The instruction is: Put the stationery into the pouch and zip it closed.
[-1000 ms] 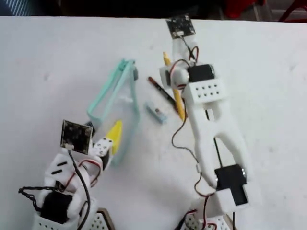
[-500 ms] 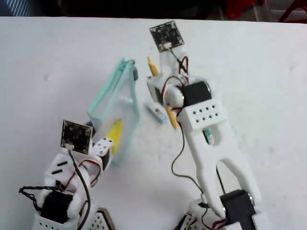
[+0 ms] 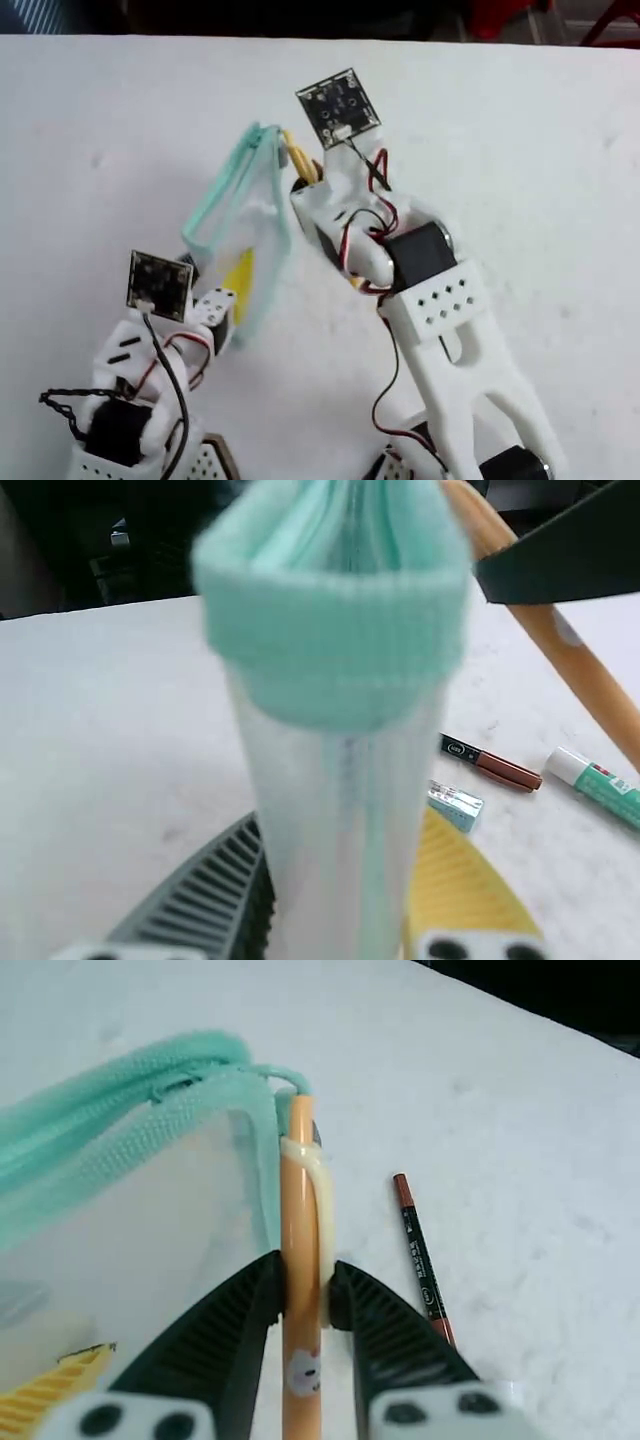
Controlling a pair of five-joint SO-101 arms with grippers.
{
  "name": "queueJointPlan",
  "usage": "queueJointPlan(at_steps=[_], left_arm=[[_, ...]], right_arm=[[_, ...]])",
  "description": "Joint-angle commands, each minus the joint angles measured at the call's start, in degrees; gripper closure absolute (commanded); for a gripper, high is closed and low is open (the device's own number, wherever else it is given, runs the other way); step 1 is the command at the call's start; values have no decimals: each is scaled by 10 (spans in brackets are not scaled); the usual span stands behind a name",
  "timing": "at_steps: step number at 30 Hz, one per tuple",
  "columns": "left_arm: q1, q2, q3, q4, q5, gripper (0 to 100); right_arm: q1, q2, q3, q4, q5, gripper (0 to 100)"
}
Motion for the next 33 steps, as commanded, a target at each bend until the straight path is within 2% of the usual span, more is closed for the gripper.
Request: queueJointPlan(at_steps=[1,33], left_arm=[[1,1,-22,-1,4,820],[1,1,-23,-2,5,820]], right_arm=[[-2,-19,-4,0,-4,978],[-15,-20,-4,0,-3,981]])
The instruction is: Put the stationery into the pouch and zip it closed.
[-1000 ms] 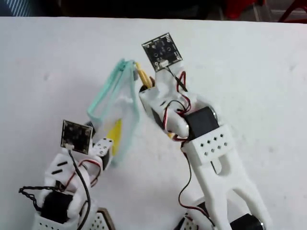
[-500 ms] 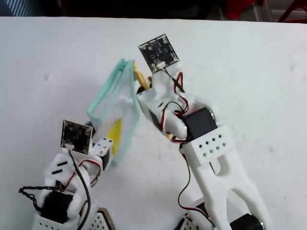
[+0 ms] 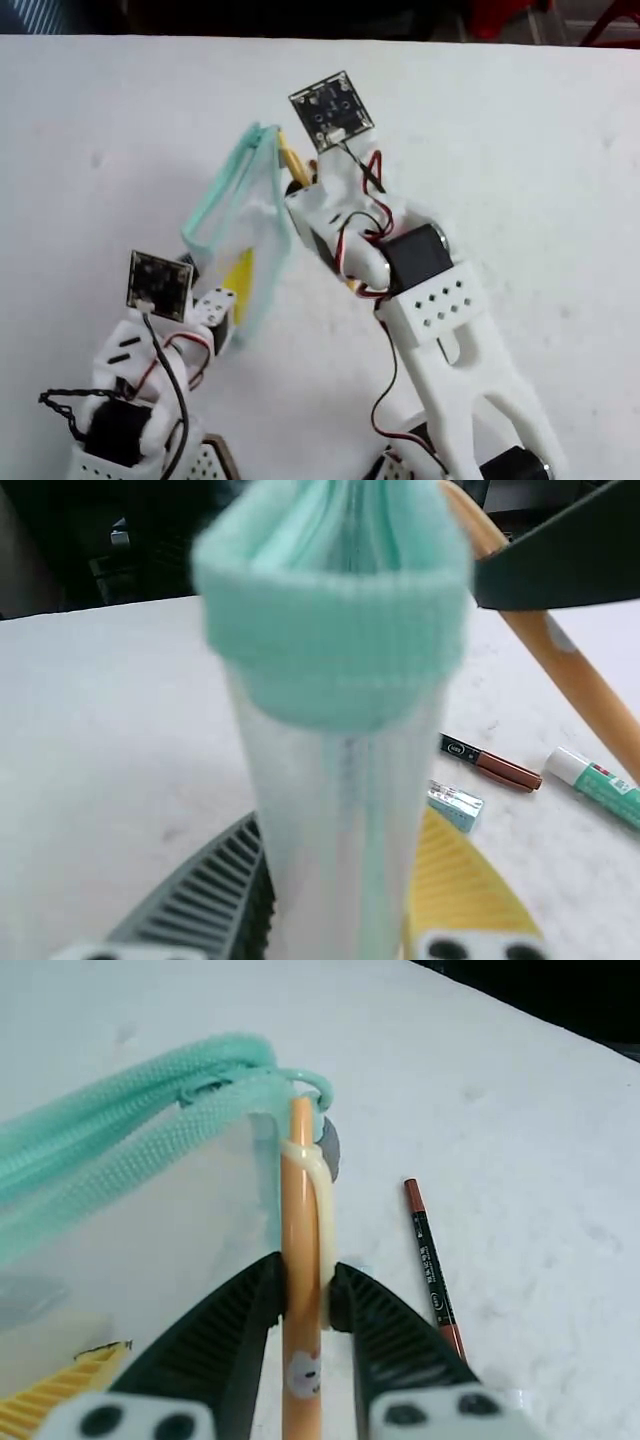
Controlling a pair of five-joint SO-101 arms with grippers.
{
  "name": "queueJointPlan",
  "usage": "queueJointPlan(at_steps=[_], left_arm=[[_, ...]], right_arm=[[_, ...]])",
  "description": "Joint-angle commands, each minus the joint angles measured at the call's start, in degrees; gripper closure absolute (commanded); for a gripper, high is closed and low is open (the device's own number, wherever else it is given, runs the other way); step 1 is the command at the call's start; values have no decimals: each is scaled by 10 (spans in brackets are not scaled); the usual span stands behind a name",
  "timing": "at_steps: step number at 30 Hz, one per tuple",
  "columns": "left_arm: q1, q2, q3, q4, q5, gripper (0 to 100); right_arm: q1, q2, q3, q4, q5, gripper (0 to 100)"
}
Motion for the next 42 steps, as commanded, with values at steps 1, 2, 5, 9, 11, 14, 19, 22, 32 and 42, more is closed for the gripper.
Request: queueJointPlan(at_steps=[1,2,5,9,11,14,19,22,32,42], left_arm=[[1,1,-23,-2,5,820],[1,1,-23,-2,5,820],[1,1,-23,-2,5,820],[2,1,-23,-2,5,819],[2,1,-23,0,5,816],[2,1,-25,3,5,810],[2,1,-25,20,6,755],[2,1,-25,20,6,755],[52,1,-23,24,3,755],[48,1,-23,24,2,755]], right_arm=[[-3,-20,-4,1,-3,981],[-2,-20,-4,2,-3,980],[1,-20,-4,0,0,978],[0,-25,-4,0,1,978],[-1,-25,-8,0,1,978],[5,-30,-15,-39,2,980],[19,-93,-18,-117,2,981],[18,-154,-18,-145,2,981],[-143,-217,-18,-270,102,981],[-199,-219,12,-334,114,981]])
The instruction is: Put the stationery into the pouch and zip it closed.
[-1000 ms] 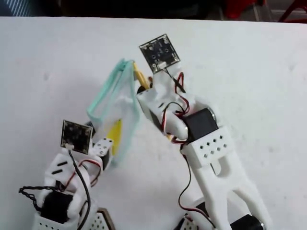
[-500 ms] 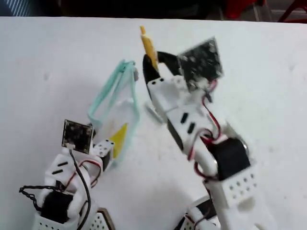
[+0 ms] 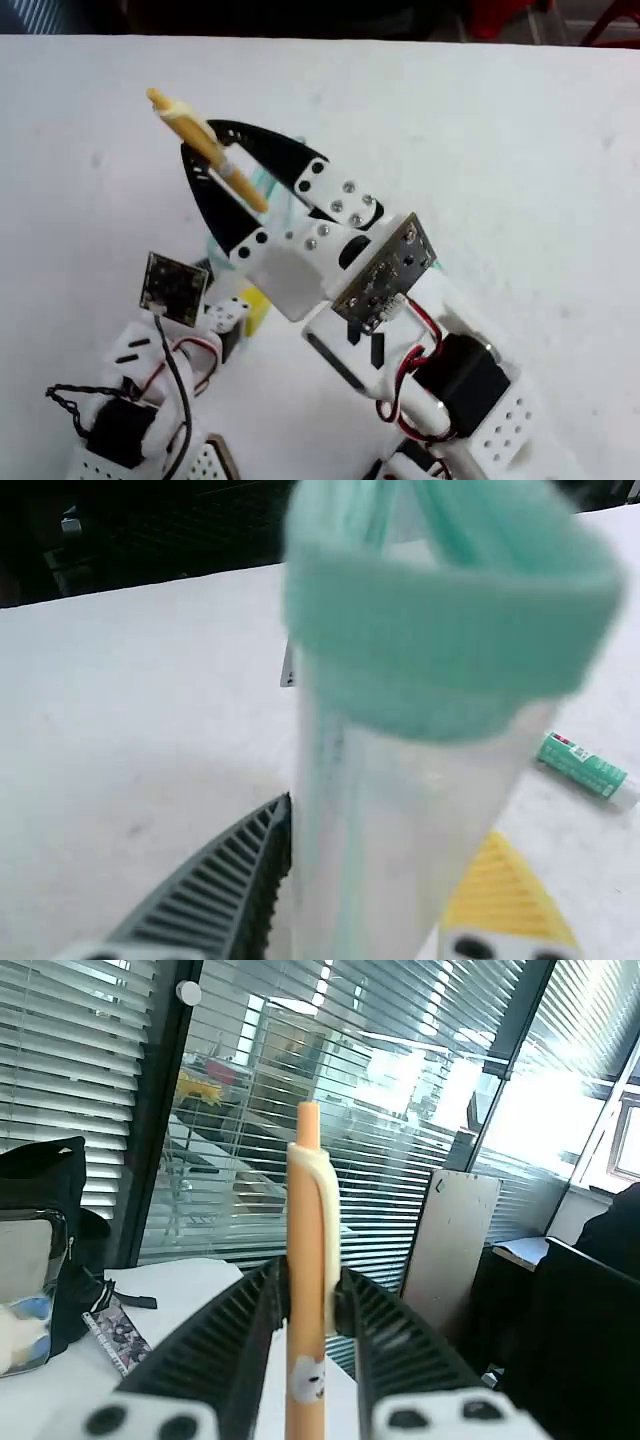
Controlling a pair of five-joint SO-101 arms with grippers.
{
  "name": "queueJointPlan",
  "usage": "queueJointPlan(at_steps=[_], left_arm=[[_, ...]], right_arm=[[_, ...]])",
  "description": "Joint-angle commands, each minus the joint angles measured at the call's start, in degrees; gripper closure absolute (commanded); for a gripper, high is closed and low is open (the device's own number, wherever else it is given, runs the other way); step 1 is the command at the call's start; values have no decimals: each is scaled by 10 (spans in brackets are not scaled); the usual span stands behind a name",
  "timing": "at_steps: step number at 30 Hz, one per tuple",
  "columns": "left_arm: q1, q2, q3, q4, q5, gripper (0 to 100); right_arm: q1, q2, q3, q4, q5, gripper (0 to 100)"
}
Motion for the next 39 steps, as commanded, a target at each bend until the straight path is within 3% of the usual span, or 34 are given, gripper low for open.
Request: queueJointPlan(at_steps=[1,10,22,25,39], left_arm=[[5,1,-23,6,2,755],[5,1,-22,5,2,755],[4,1,-22,5,2,755],[4,1,-22,4,4,755],[4,1,-22,4,4,755]], right_arm=[[-7,-10,14,-22,-8,981],[-7,8,90,-127,-28,981],[35,-26,205,-125,-31,981],[54,-65,229,-125,-74,981],[84,-84,246,-84,-96,978]])
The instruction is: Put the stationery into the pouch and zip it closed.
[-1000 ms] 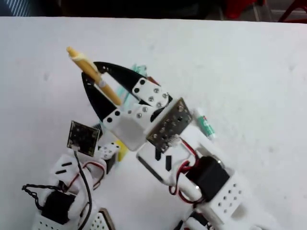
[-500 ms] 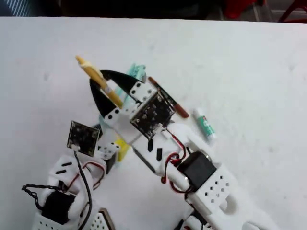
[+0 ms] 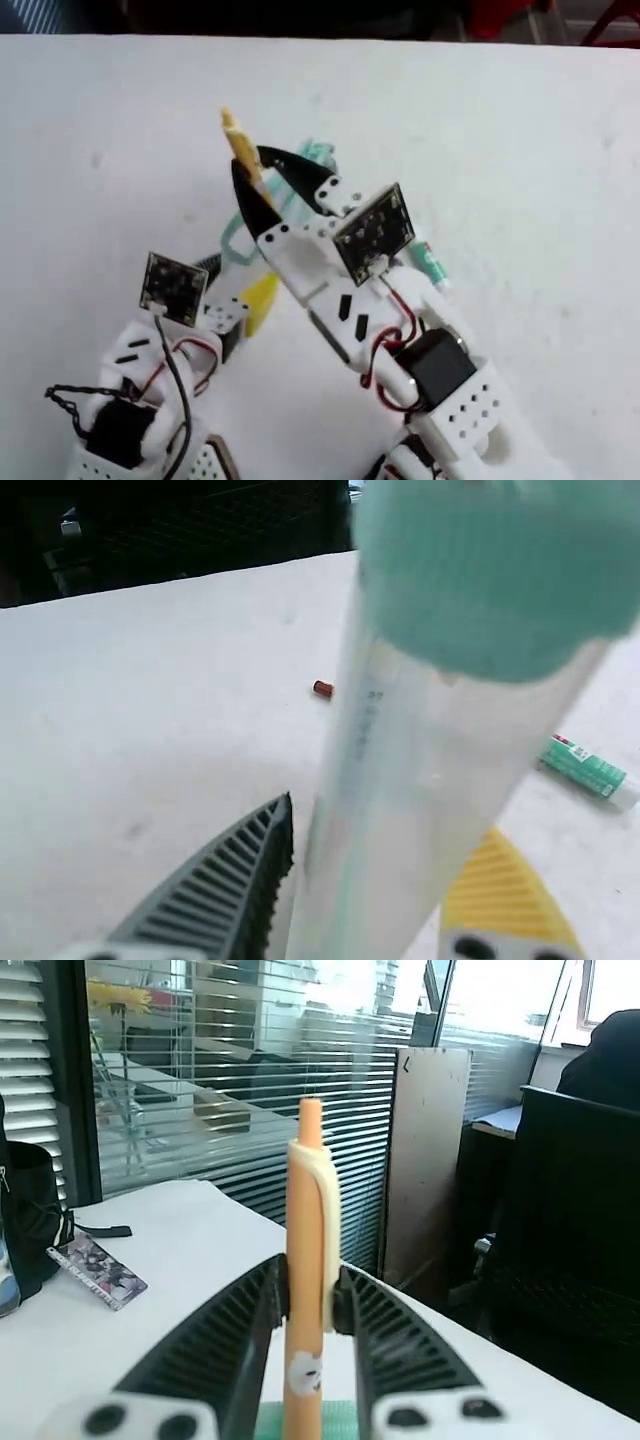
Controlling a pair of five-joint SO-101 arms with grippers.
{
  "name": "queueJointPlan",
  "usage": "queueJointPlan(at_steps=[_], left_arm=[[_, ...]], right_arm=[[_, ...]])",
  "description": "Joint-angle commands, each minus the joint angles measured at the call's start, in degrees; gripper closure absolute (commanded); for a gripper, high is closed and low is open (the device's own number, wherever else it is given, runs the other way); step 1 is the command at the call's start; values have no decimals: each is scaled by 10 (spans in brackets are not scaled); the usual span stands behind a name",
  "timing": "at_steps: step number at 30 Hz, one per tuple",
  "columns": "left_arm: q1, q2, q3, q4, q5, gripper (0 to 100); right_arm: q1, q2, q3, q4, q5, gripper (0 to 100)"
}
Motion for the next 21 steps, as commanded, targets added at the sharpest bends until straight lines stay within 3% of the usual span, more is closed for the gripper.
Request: queueJointPlan(at_steps=[1,5,11,21], left_arm=[[4,1,-22,4,4,755],[4,1,-22,4,4,755],[4,1,-22,4,4,755],[4,1,-22,4,4,755]], right_arm=[[6,-12,-6,4,-4,978],[6,-12,-8,4,-4,970],[6,-12,-10,29,-5,813],[6,-12,-10,27,-4,836]])
